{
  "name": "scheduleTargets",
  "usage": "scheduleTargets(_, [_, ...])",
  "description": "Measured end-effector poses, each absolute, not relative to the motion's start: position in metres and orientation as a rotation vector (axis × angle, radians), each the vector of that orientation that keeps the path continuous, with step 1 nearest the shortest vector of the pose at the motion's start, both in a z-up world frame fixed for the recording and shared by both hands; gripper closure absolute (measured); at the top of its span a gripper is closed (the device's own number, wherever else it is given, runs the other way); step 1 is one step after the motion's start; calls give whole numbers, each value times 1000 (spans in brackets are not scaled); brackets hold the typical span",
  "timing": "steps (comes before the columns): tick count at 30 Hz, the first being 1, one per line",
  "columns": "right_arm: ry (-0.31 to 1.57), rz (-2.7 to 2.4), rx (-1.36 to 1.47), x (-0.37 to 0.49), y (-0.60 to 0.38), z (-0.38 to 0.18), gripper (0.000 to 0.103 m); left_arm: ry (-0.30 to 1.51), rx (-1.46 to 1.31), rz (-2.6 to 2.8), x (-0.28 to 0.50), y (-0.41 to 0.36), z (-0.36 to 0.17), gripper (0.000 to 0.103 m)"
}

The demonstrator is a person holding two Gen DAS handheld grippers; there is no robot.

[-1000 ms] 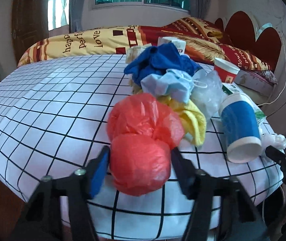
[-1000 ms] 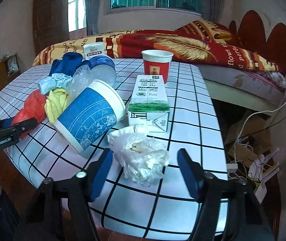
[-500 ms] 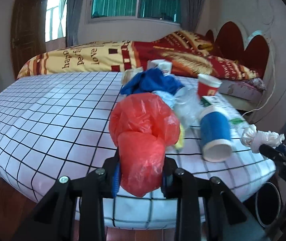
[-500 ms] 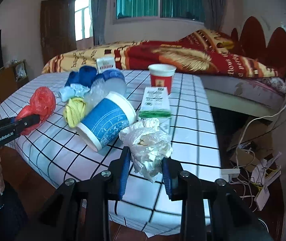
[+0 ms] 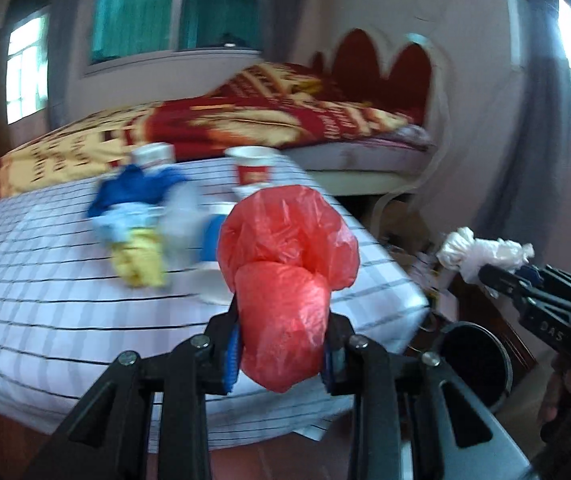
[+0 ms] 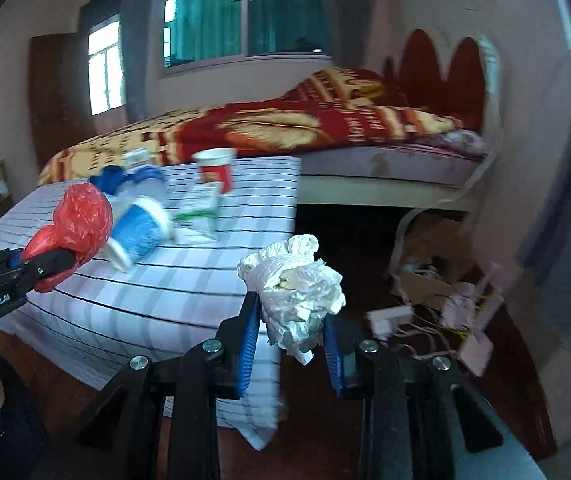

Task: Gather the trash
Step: 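Carry the red bag and tissue over the black bin and release both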

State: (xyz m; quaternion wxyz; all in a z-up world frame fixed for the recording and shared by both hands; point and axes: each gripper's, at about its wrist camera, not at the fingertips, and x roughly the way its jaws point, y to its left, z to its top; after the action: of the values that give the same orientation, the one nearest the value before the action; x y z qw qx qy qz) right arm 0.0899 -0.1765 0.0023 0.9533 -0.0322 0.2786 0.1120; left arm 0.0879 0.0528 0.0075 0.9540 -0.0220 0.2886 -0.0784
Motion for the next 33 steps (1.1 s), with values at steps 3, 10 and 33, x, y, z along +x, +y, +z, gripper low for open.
scheduleTargets(3, [585,144,-34,78,-218,-4,71,595,-14,-241,88,18,5,71])
scheduleTargets(10, [627,-29,41,57,-303,-23,71,667,45,-454,96,-73,-15,71])
scheduleTargets(33, [967,-120,95,63,-411,-172,26,1071,203,-707,135,-233,-139,24])
